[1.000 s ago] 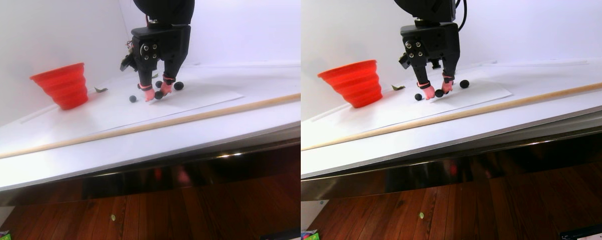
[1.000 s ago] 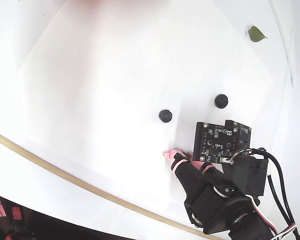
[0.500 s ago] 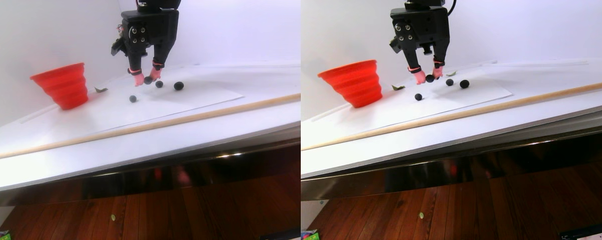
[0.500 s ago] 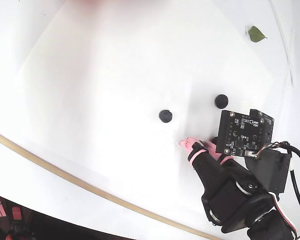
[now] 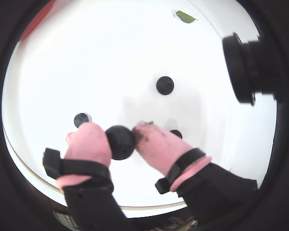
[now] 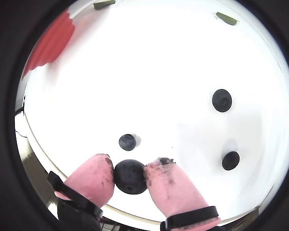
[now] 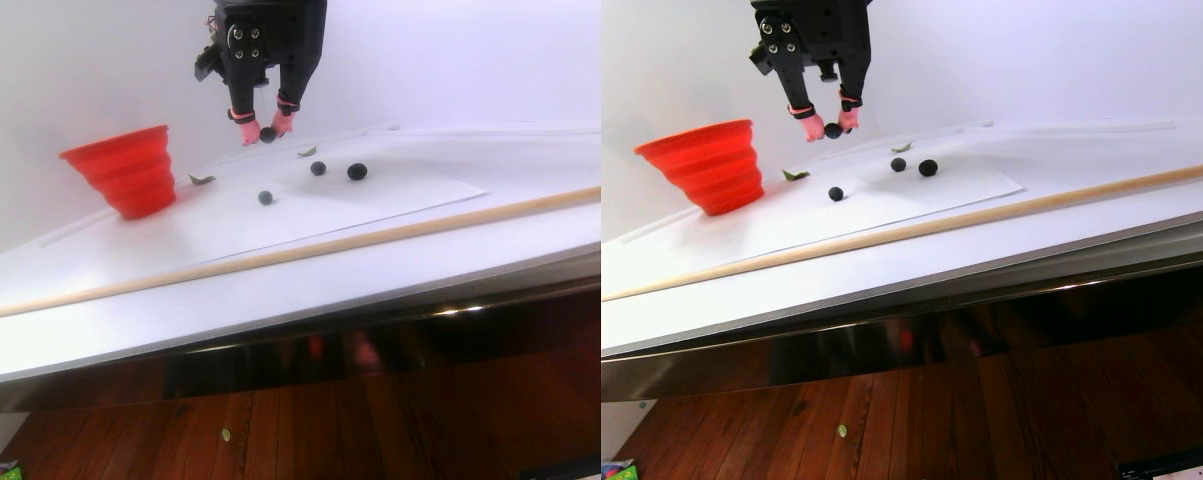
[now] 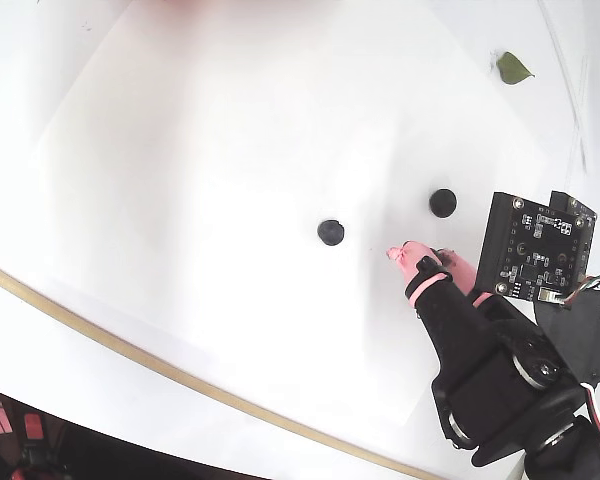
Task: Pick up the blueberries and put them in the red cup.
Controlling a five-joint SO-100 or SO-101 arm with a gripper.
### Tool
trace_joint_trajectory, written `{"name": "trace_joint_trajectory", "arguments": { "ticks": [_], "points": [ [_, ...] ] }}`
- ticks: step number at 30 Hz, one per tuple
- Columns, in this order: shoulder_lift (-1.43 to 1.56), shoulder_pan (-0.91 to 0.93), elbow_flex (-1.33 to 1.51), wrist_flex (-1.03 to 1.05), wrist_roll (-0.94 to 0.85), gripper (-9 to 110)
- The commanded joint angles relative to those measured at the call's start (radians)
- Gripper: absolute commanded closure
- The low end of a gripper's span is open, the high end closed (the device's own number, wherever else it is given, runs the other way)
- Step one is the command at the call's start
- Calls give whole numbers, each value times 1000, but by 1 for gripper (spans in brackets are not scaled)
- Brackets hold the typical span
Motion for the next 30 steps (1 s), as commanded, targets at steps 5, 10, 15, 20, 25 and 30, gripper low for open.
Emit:
{"name": "trace_joint_trajectory", "arguments": {
  "ticks": [5,10,15,20,25,30],
  "points": [
    [140,-98,-87,2,29,90],
    [147,-137,-101,-5,44,90],
    [158,-190,-124,-9,67,90],
    [150,-241,-160,-12,97,90],
    [137,-290,-183,-43,120,90],
    [117,-327,-202,-61,132,90]
  ]
}}
